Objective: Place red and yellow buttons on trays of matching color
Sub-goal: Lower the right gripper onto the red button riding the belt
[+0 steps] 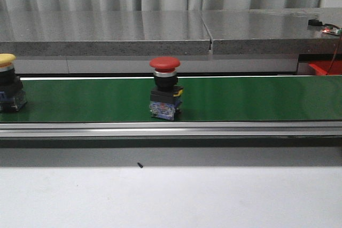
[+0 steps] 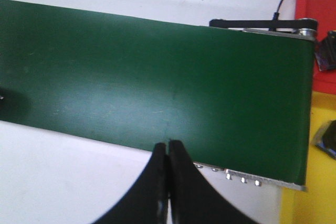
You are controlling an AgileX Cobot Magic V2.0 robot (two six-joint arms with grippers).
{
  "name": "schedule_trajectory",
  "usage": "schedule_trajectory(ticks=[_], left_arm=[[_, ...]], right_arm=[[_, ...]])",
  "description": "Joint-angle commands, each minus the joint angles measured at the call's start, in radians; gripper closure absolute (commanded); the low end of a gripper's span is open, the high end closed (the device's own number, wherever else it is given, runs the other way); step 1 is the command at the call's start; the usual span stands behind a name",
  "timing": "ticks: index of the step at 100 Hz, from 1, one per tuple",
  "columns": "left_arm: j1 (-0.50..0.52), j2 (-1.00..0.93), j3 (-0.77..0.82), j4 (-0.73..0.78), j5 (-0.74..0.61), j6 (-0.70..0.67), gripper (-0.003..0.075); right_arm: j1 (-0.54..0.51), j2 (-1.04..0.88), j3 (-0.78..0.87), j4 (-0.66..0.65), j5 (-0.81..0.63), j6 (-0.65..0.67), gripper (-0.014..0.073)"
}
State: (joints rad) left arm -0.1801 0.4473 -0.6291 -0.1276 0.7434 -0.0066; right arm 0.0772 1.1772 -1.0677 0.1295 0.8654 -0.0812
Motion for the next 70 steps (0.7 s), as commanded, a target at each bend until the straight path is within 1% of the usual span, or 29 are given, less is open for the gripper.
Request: schedule_trajectory(ticks=[1,4,5,9,10,11,13,14,16,17,19,23,24,25,26,30,35,37,41,42,43,51,70], left_arm=[[-0.008,0.005,-0.028,-0.017,-0.064,-0.011,0.0739],[-0.008,0.005,-0.028,-0.017,-0.064,-0.011,0.0738],[-0.008,0.005,-0.028,-0.017,-0.064,-0.011,0.0738],[-0.008,0.005,-0.028,-0.017,-0.064,-0.011,0.0738],[-0.008,0.005,-0.028,-0.017,-0.064,-0.011,0.0738],[-0.008,0.005,-0.028,-0.017,-0.064,-0.011,0.0739],[-0.008,0.005,-0.028,-0.017,-0.064,-0.011,0.0739],[-0.008,0.005,-0.028,-0.017,-0.064,-0.011,0.0739],[-0.008,0.005,-0.028,-0.017,-0.064,-0.011,0.0738],[-0.008,0.005,-0.028,-0.017,-0.064,-0.011,0.0738],[-0.008,0.005,-0.028,-0.017,-0.064,-0.011,0.0738],[-0.008,0.005,-0.028,-0.017,-0.064,-0.011,0.0739],[-0.008,0.005,-0.028,-0.017,-0.064,-0.011,0.0739],[-0.008,0.005,-0.028,-0.017,-0.064,-0.011,0.0739],[-0.008,0.005,-0.028,-0.017,-0.064,-0.011,0.0738],[-0.008,0.005,-0.028,-0.017,-0.064,-0.011,0.0739],[-0.008,0.005,-0.028,-0.017,-0.064,-0.011,0.0739],[-0.008,0.005,-0.028,-0.017,-0.064,-0.011,0.0738],[-0.008,0.005,-0.028,-0.017,-0.064,-0.011,0.0739],[-0.008,0.005,-0.028,-0.017,-0.064,-0.011,0.0739],[-0.008,0.005,-0.028,-0.017,-0.064,-0.011,0.0738],[-0.008,0.005,-0.028,-0.017,-0.064,-0.011,0.0739],[-0.008,0.005,-0.028,-0.017,-0.064,-0.011,0.0739]], right_arm=[[0.032,0.040,-0.097,0.013,0.001,-0.020,0.0576],[0.044,0.064,-0.116,0.013,0.009,-0.023,0.0523],[0.046,0.064,-0.121,0.013,0.009,-0.025,0.0523],[0.065,0.096,-0.147,0.013,0.016,-0.032,0.0426],[0.068,0.100,-0.151,0.013,0.016,-0.034,0.0426],[0.075,0.109,-0.159,0.013,0.017,-0.037,0.0379],[0.082,0.118,-0.167,0.013,0.019,-0.042,0.0344],[0.088,0.126,-0.175,0.013,0.019,-0.046,0.0310],[0.095,0.135,-0.182,0.013,0.019,-0.050,0.0275],[0.101,0.143,-0.188,0.013,0.019,-0.055,0.0240],[0.109,0.151,-0.198,0.013,0.021,-0.058,0.0205],[0.125,0.178,-0.215,0.019,0.021,-0.065,0.0094],[0.128,0.181,-0.218,0.019,0.022,-0.067,0.0094],[0.133,0.189,-0.224,0.023,0.023,-0.071,0.0053],[0.135,0.189,-0.227,0.023,0.023,-0.073,0.0053],[0.149,0.215,-0.243,0.038,0.033,-0.089,-0.0013],[0.165,0.238,-0.259,0.057,0.052,-0.125,-0.0035],[0.170,0.245,-0.263,0.064,0.058,-0.144,-0.0033],[0.184,0.267,-0.273,0.086,0.084,-0.227,-0.0025],[0.184,0.267,-0.273,0.090,0.087,-0.227,-0.0024],[0.188,0.272,-0.277,0.099,0.092,-0.262,-0.0020],[0.195,0.307,-0.283,0.158,0.105,-0.365,-0.0003],[0.202,0.369,-0.287,0.226,0.108,-0.509,0.0034]])
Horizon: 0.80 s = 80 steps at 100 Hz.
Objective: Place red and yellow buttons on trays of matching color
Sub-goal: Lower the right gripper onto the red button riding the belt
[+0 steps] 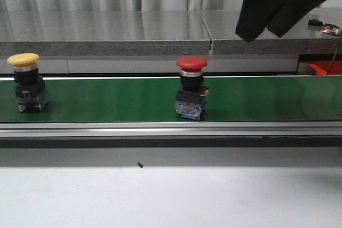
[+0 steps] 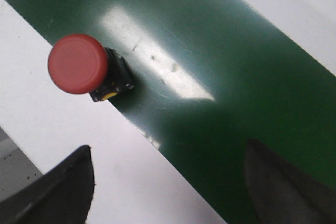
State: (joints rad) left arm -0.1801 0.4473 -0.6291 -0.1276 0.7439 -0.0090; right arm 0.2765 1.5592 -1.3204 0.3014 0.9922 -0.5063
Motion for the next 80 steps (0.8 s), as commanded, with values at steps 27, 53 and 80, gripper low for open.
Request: schedule_trajectory(ticks=[27,53,80], left_arm=[[-0.008,0.005,-0.028,-0.017,-0.064,-0.008,0.0738],[-0.008,0.005,-0.028,-0.017,-0.064,-0.008,0.0739],[-0.008,0.005,-0.028,-0.017,-0.064,-0.008,0.0739]], right_arm=[[0.002,0.047,-0.034,0.163,-0.010,-0.199,0.0047],[0.011,0.102,-0.034,0.214,-0.033,-0.257,0.0047],[0.013,0.116,-0.034,0.215,-0.071,-0.256,0.0232]])
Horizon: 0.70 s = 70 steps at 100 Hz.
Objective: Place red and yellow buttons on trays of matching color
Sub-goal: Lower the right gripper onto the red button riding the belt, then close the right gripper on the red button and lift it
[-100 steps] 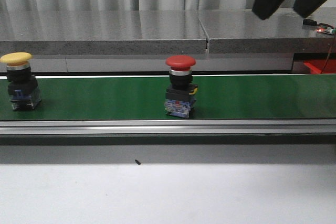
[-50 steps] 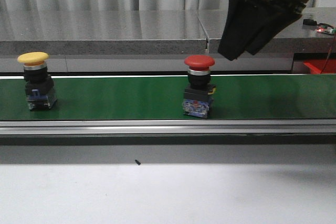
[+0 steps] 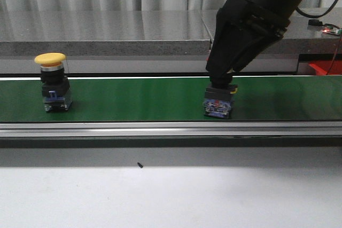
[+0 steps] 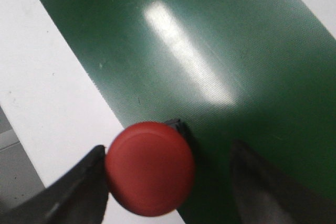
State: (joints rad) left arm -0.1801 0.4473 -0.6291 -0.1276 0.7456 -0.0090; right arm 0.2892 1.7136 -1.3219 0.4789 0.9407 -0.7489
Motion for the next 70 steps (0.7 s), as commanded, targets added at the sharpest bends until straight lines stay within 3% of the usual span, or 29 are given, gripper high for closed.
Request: schedule_trajectory(ticks=[1,13,24,35,45,70], left_arm=[[-0.008,0.005,-0.028,-0.017,-0.066,-0.008,0.0739],[-0.008,0.005,-0.028,-0.017,-0.066,-0.008,0.0739],[-0.008,0.005,-0.028,-0.017,-0.066,-0.008,0.0739],[-0.008,0.005,-0.028,-0.017,-0.066,-0.008,0.0738],[-0.008,0.005,-0.028,-0.017,-0.066,-0.008,0.0739],[-0.008,0.005,-0.028,-0.017,-0.066,-0.008,0.0739]], right_arm=[[0.000,-0.039,-0.033,0.038,-0.018,-0.014,0.0256],[0.000,-0.041,-0.033,0.038,-0.015,-0.014,0.0421],[-0.004,-0.050,-0.033,0.040,-0.015,-0.013,0.0498],[-0.013,-0.079,-0.033,0.040,-0.027,0.004,0.0507],[-0.046,-0.117,-0.033,0.020,-0.054,0.099,0.0505],[-0.193,-0.233,-0.033,-0.213,-0.058,0.378,0.0504]])
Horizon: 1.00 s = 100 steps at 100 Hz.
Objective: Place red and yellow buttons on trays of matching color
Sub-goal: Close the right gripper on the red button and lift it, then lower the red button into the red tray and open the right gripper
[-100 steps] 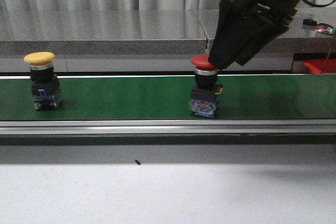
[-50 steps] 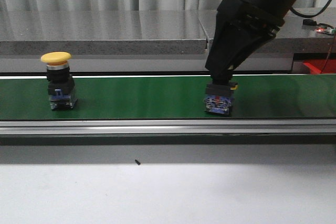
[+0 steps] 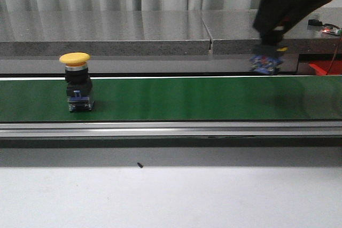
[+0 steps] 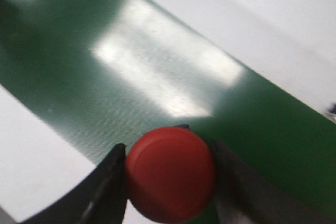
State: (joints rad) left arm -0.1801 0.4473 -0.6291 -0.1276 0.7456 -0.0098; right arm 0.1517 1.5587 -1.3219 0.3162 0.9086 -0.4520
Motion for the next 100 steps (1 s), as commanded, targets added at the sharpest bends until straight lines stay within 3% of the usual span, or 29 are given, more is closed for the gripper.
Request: schedule_trajectory(ticks=[1,63,79,100], left_arm=[[-0.008,0.005,-0.028,-0.017,-0.066,-0.008,0.0739],[-0.008,0.005,-0.028,-0.017,-0.066,-0.008,0.0738],[-0.008,0.005,-0.028,-0.017,-0.066,-0.008,0.0739],[-0.008,0.005,-0.028,-0.017,-0.066,-0.008,0.0739]], right_arm=[[-0.067,-0.086,-0.033,-0.056,-0.026,0.090,0.0504],[-0.581,-0.118,-0.033,-0.068,-0.068,0.162,0.0504],[-0.632,-0.060,-0.033,-0.064,-0.166,0.175,0.0504],[-0.617,0.043,-0.085,-0.006,-0.259,0.173,0.0504]])
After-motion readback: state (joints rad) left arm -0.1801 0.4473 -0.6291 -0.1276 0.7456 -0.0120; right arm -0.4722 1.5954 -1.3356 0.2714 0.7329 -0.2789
